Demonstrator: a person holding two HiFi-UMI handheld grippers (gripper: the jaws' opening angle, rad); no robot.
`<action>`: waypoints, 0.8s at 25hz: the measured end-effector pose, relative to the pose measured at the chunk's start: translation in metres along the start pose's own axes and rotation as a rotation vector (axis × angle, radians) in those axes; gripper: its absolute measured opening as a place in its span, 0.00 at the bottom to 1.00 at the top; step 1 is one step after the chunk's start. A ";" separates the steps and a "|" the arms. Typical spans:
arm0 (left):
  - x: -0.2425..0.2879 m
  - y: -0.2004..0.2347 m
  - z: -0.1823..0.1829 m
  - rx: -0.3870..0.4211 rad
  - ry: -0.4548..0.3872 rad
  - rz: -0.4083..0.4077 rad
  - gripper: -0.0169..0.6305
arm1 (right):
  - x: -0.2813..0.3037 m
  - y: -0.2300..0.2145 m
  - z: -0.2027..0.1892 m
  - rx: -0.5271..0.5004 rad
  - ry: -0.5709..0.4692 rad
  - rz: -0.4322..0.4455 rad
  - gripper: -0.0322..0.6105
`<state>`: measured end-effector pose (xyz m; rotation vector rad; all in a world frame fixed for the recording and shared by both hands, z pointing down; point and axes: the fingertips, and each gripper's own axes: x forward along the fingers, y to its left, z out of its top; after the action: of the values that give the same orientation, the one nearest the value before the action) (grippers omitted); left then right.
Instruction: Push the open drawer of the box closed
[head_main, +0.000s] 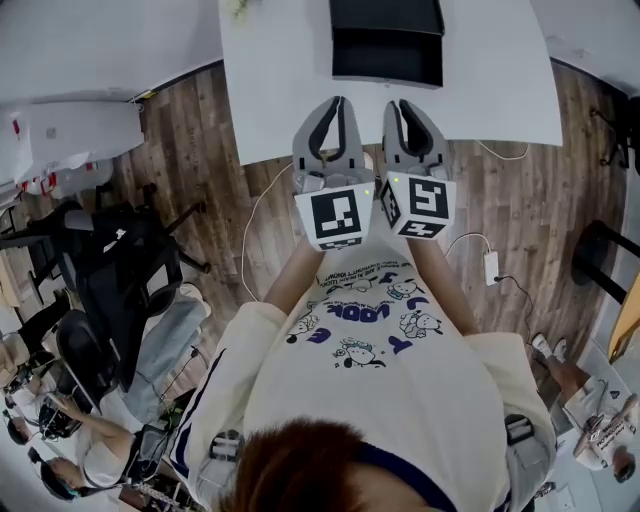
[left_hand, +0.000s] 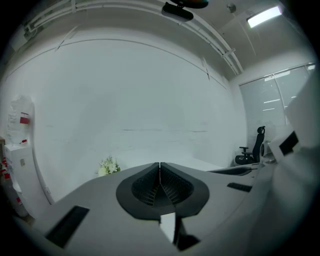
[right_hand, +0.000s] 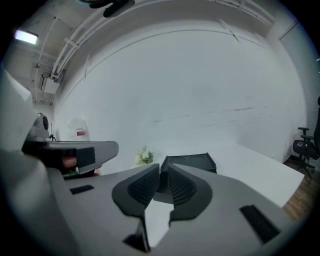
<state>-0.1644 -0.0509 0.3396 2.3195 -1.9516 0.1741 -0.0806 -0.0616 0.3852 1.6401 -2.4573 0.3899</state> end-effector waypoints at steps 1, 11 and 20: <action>0.007 0.000 -0.001 -0.002 0.005 0.003 0.05 | 0.007 -0.003 0.000 0.002 0.006 0.004 0.12; 0.054 0.001 -0.017 -0.016 0.060 0.050 0.05 | 0.048 -0.026 -0.008 0.021 0.069 0.062 0.18; 0.069 0.011 -0.036 -0.028 0.110 0.054 0.05 | 0.063 -0.032 -0.033 0.043 0.146 0.046 0.19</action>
<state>-0.1647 -0.1149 0.3856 2.1914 -1.9523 0.2705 -0.0755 -0.1188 0.4377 1.5149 -2.3986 0.5517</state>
